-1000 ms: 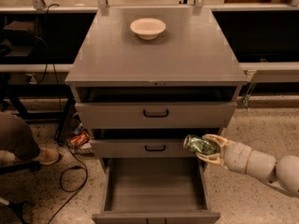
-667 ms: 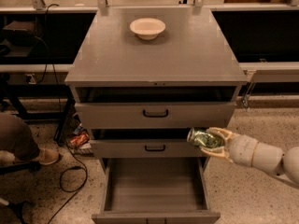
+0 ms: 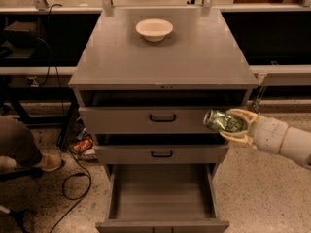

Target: Pick green can from bottom drawer and place on counter

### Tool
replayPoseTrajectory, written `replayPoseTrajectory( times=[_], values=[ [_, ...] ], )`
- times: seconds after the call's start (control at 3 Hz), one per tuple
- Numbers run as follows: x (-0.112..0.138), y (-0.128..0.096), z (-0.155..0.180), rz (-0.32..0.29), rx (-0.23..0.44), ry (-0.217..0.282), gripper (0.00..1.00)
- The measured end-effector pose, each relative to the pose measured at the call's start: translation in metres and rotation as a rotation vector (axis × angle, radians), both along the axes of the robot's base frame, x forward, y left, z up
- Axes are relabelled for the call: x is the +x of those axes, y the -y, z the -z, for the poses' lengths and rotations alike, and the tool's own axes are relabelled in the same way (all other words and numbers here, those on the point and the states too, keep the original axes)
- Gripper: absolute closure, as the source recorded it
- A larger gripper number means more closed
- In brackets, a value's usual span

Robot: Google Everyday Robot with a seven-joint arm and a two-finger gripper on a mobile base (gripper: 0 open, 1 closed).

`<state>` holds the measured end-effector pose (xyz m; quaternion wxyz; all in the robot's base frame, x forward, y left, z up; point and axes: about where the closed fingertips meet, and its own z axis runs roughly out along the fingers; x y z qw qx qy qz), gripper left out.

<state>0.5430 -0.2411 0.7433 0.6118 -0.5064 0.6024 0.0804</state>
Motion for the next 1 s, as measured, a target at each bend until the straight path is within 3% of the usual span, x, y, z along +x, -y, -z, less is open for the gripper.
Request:
replayPoseTrajectory(
  times=[0.33, 1.0],
  values=[
    [0.006, 0.005, -0.048, 0.009, -0.015, 0.091, 1.00],
    [0.014, 0.010, -0.063, -0.008, 0.007, 0.084, 1.00]
  ],
)
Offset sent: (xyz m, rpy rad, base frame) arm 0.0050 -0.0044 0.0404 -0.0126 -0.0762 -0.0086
